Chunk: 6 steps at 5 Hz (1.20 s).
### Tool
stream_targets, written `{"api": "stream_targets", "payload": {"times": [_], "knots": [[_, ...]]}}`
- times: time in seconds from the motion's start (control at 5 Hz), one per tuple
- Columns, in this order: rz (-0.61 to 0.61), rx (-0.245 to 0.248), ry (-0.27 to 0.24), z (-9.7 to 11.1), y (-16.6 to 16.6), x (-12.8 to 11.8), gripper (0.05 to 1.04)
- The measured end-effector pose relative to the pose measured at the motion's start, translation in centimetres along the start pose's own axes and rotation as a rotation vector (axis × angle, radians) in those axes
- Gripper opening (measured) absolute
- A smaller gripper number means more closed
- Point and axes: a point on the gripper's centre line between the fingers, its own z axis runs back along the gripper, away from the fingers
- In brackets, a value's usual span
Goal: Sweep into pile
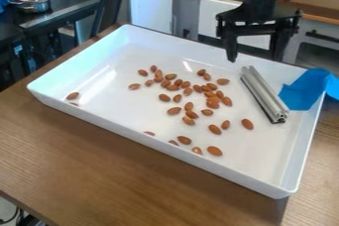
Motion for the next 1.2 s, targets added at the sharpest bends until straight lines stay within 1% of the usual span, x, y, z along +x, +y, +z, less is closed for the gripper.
{"api": "stream_targets", "payload": {"times": [0.2, 0.4, 0.6, 0.8, 1.0, 1.2], "knots": [[0.000, 0.028, 0.028, -1.6, 0.2, -0.4, 1.001], [0.012, 0.060, 0.029, -3.2, -0.3, -0.6, 1.001], [0.027, 0.069, 0.008, -4.0, -1.4, -0.4, 1.001], [0.055, 0.073, 0.003, -4.9, -2.2, 0.4, 1.001], [0.058, 0.070, 0.001, -5.9, -2.9, 0.4, 1.001], [0.055, 0.068, -0.014, -6.1, -3.8, 0.4, 1.001]]}}
